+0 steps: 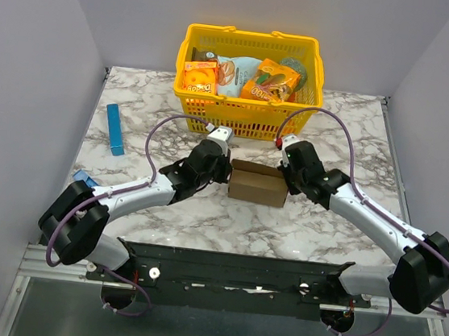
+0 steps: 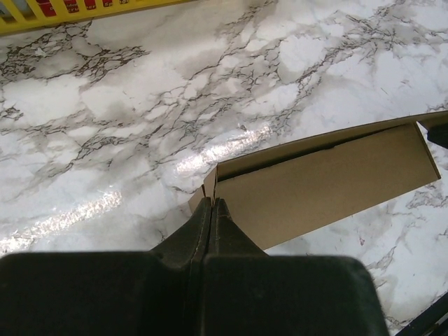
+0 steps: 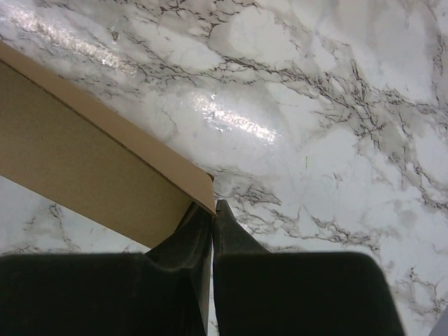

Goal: Fold the paper box

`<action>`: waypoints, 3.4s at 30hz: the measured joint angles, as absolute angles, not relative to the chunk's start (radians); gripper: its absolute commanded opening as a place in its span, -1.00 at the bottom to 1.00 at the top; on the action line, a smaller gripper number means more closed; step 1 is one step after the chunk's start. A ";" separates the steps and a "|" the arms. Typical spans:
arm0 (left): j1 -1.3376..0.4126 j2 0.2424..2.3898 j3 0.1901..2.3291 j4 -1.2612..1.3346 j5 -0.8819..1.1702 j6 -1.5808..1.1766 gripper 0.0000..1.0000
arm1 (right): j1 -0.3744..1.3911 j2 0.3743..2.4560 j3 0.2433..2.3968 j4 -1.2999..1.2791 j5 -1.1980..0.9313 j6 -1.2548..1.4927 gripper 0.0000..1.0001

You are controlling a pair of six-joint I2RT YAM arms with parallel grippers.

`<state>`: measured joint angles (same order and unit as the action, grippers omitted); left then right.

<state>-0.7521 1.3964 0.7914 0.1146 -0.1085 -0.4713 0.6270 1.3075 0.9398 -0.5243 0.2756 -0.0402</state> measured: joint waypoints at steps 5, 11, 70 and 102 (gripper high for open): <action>-0.771 1.409 0.801 0.112 -0.148 -0.491 -1.00 | 0.627 1.308 0.937 -0.524 0.286 -0.036 -0.81; -0.780 1.409 0.802 0.110 -0.165 -0.522 -1.00 | 0.627 1.308 0.936 -0.524 0.295 -0.034 -0.81; -0.975 1.424 0.765 0.173 -0.392 -0.538 -1.00 | 0.642 1.217 0.927 -0.553 0.307 0.010 0.18; -0.991 1.434 0.791 0.133 -0.412 -0.521 -1.00 | 0.642 1.201 0.947 -0.757 0.333 0.033 -0.33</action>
